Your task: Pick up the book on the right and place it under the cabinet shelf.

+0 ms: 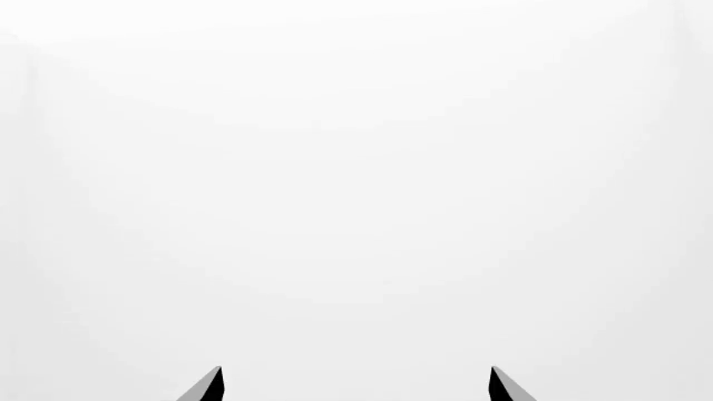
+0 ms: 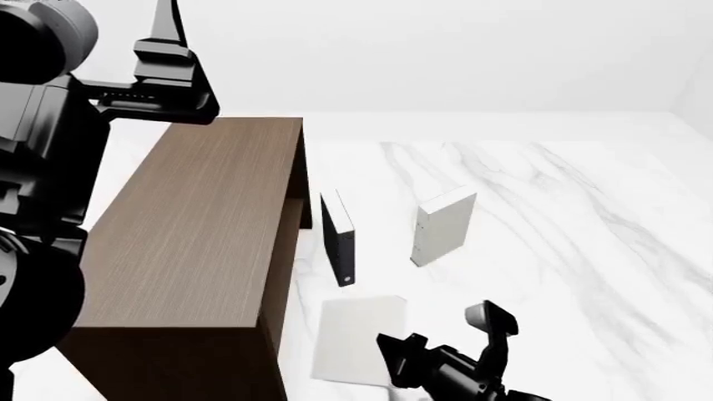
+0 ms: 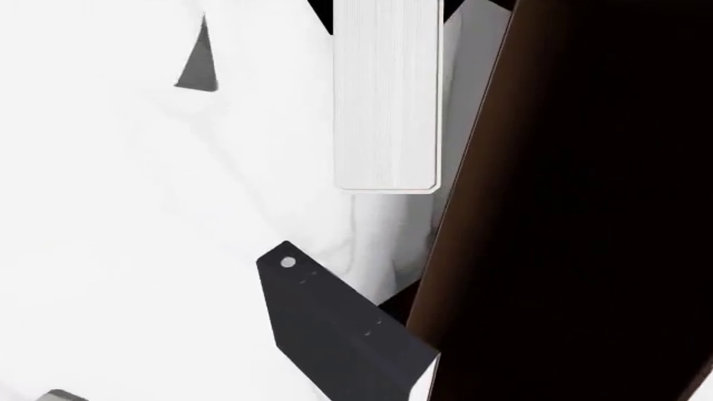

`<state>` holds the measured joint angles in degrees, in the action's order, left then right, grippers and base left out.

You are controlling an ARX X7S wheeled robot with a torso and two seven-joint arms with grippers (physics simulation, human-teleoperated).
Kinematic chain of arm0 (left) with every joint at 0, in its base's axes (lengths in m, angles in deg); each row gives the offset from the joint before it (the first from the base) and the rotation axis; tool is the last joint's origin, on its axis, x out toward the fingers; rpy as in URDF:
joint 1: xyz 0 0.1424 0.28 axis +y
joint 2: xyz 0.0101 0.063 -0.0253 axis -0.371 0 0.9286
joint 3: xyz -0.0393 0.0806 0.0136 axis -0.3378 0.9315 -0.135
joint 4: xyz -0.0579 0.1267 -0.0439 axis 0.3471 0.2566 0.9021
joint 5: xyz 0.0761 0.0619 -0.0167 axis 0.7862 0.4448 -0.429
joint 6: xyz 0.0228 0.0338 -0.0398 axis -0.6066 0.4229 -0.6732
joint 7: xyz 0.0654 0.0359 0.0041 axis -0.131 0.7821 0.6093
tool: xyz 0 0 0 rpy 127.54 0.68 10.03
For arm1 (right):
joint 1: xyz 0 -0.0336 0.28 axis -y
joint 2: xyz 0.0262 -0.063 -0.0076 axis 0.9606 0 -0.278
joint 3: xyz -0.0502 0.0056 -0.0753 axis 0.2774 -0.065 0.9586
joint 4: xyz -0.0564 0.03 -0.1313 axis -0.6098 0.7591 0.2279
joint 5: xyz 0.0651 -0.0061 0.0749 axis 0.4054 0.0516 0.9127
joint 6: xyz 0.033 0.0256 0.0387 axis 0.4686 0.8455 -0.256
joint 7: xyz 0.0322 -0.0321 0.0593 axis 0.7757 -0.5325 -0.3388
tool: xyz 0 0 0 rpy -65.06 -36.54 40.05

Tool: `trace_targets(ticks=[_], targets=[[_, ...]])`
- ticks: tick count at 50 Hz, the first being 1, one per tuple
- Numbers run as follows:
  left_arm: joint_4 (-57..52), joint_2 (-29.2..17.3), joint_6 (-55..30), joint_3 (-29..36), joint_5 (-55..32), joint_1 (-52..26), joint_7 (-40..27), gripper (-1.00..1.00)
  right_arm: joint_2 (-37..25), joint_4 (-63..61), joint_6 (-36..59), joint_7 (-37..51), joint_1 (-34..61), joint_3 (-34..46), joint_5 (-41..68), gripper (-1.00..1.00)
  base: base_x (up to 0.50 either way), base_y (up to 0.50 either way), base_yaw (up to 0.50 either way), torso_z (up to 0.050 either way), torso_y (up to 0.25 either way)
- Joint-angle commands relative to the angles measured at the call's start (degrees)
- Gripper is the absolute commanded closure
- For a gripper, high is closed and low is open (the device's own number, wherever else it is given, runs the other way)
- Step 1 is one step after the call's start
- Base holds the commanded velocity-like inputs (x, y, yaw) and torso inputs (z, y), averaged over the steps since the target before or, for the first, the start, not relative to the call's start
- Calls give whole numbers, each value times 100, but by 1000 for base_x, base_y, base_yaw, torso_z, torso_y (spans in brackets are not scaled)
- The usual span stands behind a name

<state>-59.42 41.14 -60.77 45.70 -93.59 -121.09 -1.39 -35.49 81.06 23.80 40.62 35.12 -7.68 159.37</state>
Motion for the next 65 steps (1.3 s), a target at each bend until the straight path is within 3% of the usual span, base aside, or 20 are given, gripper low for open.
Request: trace_targets(ticks=[1, 65], targets=[[-13, -44, 47, -24, -20, 60, -18, -100, 296, 281, -22, -214, 211, 52, -44, 100, 0, 0, 0, 0, 0], [42, -163, 253, 83, -64, 149, -93, -100, 1789, 2673, -345, -1134, 841, 784, -874, 100, 0, 0, 1, 0, 0]])
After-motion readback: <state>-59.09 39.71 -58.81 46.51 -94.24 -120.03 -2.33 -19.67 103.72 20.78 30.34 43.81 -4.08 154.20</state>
